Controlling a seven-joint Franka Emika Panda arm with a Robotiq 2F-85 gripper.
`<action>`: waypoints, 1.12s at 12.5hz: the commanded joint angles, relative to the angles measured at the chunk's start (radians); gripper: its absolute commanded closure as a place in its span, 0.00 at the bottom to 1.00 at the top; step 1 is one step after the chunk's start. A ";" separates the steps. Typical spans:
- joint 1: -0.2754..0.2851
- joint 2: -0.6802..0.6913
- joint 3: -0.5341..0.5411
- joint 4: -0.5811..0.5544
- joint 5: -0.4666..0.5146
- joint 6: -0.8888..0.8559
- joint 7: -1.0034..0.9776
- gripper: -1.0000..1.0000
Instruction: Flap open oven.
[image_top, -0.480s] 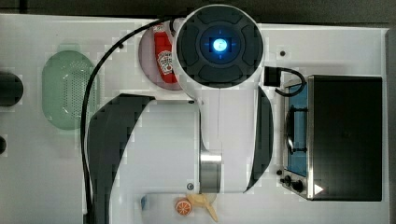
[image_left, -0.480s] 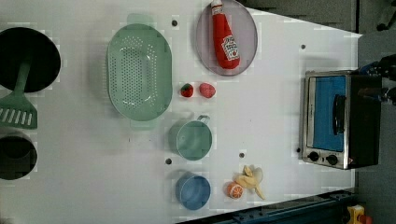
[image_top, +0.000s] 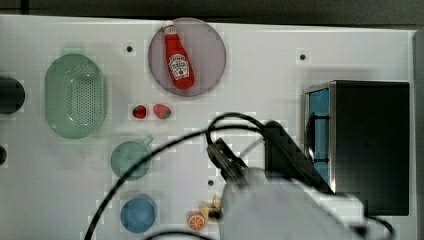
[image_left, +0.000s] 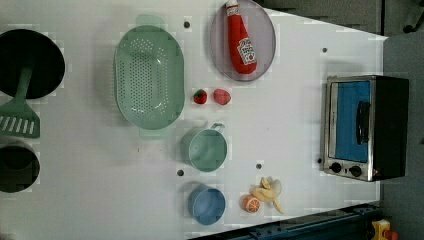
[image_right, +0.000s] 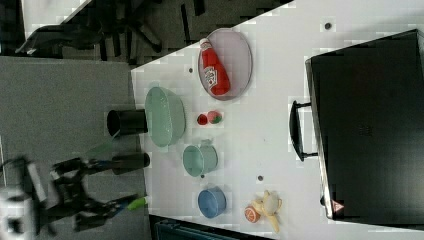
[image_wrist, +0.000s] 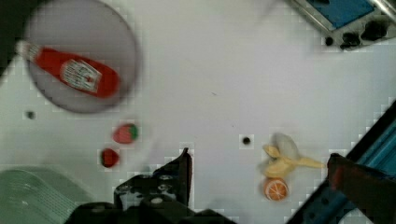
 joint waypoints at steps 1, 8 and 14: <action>0.011 0.063 0.002 0.021 0.005 -0.002 -0.058 0.17; 0.007 0.066 -0.005 -0.005 0.003 -0.002 -0.065 0.82; -0.009 0.069 -0.065 -0.122 -0.068 0.087 -0.522 0.83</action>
